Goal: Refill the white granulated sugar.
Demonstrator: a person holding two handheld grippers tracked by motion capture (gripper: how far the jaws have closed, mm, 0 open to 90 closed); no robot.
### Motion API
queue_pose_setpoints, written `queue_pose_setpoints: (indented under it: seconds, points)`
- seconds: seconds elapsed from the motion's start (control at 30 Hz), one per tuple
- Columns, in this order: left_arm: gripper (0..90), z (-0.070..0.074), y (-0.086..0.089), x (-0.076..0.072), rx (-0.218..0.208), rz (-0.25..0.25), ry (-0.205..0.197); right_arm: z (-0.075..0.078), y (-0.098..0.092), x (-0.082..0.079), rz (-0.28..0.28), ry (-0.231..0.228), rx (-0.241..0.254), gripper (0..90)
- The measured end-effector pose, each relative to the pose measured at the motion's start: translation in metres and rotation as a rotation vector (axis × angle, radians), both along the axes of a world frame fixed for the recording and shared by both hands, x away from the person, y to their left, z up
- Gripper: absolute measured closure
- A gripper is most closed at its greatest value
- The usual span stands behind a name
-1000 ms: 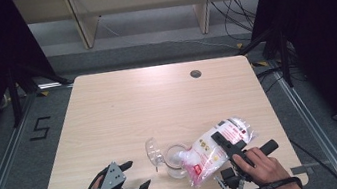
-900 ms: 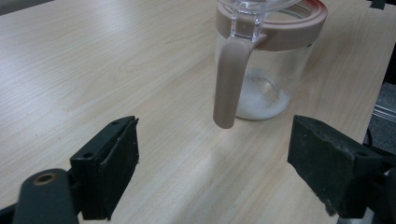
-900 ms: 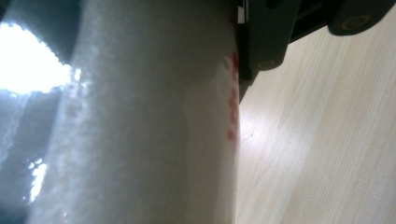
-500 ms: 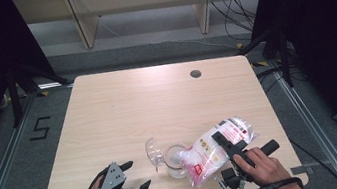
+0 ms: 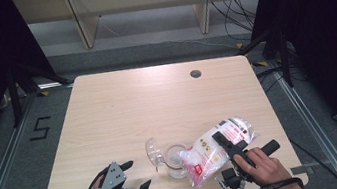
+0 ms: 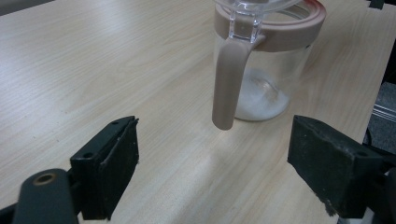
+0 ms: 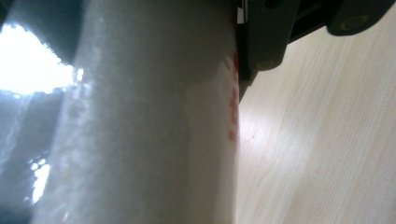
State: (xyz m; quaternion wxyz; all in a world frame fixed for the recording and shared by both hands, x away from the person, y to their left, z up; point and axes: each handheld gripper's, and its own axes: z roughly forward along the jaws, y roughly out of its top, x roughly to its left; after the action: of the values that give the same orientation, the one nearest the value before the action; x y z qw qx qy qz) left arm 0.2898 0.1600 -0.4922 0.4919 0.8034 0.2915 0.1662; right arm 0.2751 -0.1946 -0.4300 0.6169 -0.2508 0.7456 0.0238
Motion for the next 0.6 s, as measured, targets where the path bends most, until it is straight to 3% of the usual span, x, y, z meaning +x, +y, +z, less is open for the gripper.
queue_pose_setpoints:
  seconds: [0.1,0.33,0.4,0.43,0.5,0.6]
  points:
    - [16.0,0.0013,0.0005,0.0001,0.011,-0.001,-0.011,0.0001,-0.0001,0.0,-0.001,0.0,0.002,53.3]
    - [16.0,0.0004,-0.0003,0.0,-0.001,-0.006,0.007,0.0002,-0.0004,0.0,-0.004,0.001,0.0,53.4]
    - [16.0,0.0005,-0.0003,-0.0009,0.006,0.003,0.002,-0.0011,-0.0016,-0.0013,-0.025,0.008,0.014,53.4]
    - [16.0,0.0014,0.0008,0.001,0.026,-0.015,-0.021,-0.0009,-0.0015,-0.0012,-0.024,0.008,0.013,53.4]
    - [16.0,0.001,-0.0001,-0.0002,0.016,-0.003,-0.005,-0.0012,-0.0019,-0.0014,-0.029,0.013,0.021,53.4]
    - [16.0,0.001,0.0003,0.0005,0.024,-0.016,-0.019,-0.0006,-0.002,-0.0015,-0.028,0.012,0.017,53.4]
